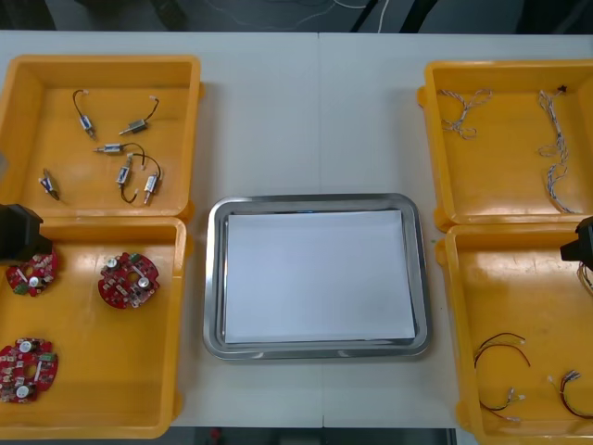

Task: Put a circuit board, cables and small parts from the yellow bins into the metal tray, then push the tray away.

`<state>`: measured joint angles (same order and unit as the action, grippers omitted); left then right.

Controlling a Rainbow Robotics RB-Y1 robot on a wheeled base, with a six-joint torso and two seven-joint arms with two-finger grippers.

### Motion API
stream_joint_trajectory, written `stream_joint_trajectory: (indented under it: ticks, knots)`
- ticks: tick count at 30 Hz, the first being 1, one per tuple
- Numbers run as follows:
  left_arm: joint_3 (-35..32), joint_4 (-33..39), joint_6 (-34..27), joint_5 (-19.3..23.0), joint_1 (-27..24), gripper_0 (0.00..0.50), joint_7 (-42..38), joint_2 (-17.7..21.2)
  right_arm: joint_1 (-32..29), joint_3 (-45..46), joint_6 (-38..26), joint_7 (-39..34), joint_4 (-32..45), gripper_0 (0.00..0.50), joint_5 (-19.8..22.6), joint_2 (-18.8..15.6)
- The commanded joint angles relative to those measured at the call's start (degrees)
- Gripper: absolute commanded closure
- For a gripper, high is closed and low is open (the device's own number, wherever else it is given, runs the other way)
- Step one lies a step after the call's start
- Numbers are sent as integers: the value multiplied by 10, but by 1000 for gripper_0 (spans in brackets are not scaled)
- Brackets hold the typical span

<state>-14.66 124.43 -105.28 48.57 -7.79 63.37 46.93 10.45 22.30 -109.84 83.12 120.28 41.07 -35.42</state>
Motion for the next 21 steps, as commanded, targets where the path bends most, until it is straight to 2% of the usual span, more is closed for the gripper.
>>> stream_joint_trajectory:
  ticks: [1, 21]
  knots:
    - [-18, 15, 5, 3, 9, 0, 24, 25, -8, 15, -2, -26, 7, 0, 4, -21]
    - [-18, 15, 5, 3, 9, 0, 24, 25, -8, 15, -2, -26, 7, 0, 4, -21]
